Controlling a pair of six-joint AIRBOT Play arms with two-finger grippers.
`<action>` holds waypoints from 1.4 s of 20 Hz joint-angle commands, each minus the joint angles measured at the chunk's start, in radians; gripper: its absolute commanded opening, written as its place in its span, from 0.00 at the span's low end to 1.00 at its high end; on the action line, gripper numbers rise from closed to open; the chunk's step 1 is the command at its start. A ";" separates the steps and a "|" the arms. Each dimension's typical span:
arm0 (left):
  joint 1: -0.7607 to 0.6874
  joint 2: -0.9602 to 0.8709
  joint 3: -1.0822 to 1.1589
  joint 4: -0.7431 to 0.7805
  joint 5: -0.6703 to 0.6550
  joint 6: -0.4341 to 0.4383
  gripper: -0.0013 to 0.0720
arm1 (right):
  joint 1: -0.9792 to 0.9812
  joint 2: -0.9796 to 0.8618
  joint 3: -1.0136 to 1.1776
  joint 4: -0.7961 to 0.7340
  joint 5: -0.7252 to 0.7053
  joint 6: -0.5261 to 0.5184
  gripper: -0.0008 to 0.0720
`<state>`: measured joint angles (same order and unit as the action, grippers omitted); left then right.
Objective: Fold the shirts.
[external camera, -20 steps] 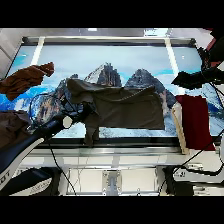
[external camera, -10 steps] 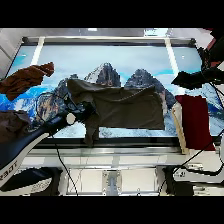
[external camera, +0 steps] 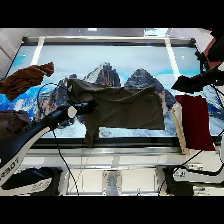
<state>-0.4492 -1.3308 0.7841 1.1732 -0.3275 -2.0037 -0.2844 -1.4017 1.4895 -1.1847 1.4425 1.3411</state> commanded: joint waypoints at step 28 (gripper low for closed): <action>0.001 -0.107 0.092 -0.200 0.014 0.120 0.03 | -0.281 0.334 -0.792 0.230 0.022 -0.021 0.60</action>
<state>-0.4492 -1.4368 0.8642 0.9768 -0.3088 -1.9018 -0.4614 -1.1591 0.9180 -1.0687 1.4979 1.3201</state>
